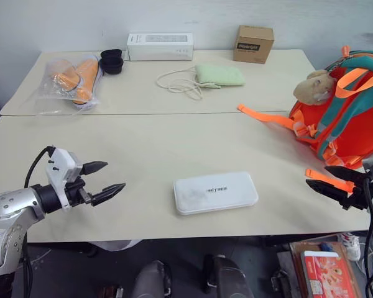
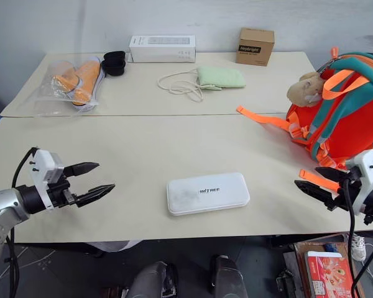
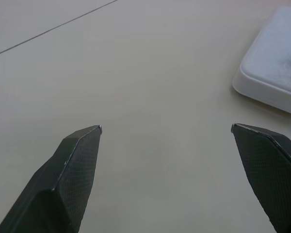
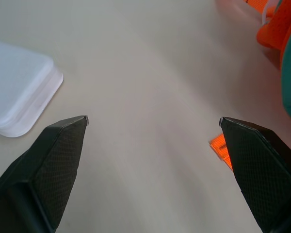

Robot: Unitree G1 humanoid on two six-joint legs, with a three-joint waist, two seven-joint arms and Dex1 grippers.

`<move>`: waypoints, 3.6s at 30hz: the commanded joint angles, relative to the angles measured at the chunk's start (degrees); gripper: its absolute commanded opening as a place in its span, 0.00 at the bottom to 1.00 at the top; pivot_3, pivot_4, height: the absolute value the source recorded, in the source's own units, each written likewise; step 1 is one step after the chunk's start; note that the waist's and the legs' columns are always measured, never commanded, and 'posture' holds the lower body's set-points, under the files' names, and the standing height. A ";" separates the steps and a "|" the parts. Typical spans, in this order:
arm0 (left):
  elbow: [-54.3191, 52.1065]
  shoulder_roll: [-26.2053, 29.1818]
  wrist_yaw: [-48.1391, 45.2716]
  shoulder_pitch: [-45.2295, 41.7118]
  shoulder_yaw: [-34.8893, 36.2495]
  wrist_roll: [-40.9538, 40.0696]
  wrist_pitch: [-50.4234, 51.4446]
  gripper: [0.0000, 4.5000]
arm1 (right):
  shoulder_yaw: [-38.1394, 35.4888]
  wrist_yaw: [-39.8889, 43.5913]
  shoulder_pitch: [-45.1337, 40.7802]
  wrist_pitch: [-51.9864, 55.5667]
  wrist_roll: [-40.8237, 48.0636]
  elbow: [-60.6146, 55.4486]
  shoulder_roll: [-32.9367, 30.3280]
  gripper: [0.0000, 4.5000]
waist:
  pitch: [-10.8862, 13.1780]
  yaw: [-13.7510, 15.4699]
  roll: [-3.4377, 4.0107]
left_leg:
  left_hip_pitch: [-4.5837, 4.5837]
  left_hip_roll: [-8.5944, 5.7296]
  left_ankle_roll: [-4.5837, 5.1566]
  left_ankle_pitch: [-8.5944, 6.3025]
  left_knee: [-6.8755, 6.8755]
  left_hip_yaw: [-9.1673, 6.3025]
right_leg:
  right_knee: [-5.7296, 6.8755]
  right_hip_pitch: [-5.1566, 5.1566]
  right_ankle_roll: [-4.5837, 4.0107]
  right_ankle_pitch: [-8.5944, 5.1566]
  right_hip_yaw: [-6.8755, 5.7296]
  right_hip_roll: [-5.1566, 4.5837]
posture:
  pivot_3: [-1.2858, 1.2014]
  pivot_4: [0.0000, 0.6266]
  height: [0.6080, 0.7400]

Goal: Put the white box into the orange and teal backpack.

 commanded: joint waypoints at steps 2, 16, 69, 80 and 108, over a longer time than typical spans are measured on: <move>-1.93 0.33 0.35 0.98 1.26 0.19 -1.43 1.00 | -0.61 -0.37 -1.27 0.08 0.87 -1.25 -0.19 0.99 | 0.00 0.02 0.00 | 0.00 -0.01 0.00 0.00 0.00 0.00 | 0.00 0.00 0.00 0.00 0.01 0.00 | 0.52 0.24 1.00; -4.01 0.02 1.97 1.23 0.51 -1.64 0.77 1.00 | -1.44 -1.76 -0.58 -0.05 -0.06 -1.71 -0.15 0.99 | 0.04 0.31 0.06 | -0.21 -0.08 0.27 0.30 0.01 -0.74 | -0.30 0.35 0.04 0.02 -0.73 -0.09 | 0.52 0.24 1.00; 17.06 -4.60 -13.32 -28.69 -25.07 1.85 17.58 0.40 | 27.32 7.24 -9.98 -6.46 -12.47 -10.17 -3.62 0.00 | 0.03 0.07 0.02 | -0.11 0.00 0.32 0.28 0.45 -0.26 | 0.18 0.17 0.05 0.02 -0.28 0.04 | 0.52 0.24 1.00; 24.32 -6.74 -6.84 -38.45 -19.93 -8.84 47.78 0.99 | 29.58 9.26 -13.74 -10.27 -16.08 -4.92 -3.93 0.00 | 0.05 0.09 -0.01 | -0.16 -0.02 0.31 0.28 0.69 -0.29 | 0.30 0.19 0.06 0.02 -0.29 0.14 | 0.52 0.24 1.00; 45.36 -24.48 -0.16 -53.00 -28.25 -5.17 52.75 0.95 | 35.09 7.78 -19.61 -9.93 -20.28 -4.31 1.92 0.00 | 0.03 1.55 -0.01 | -0.16 -0.16 0.32 0.26 1.01 -0.34 | 0.49 0.25 0.14 0.04 -0.20 -0.09 | 0.52 0.24 1.00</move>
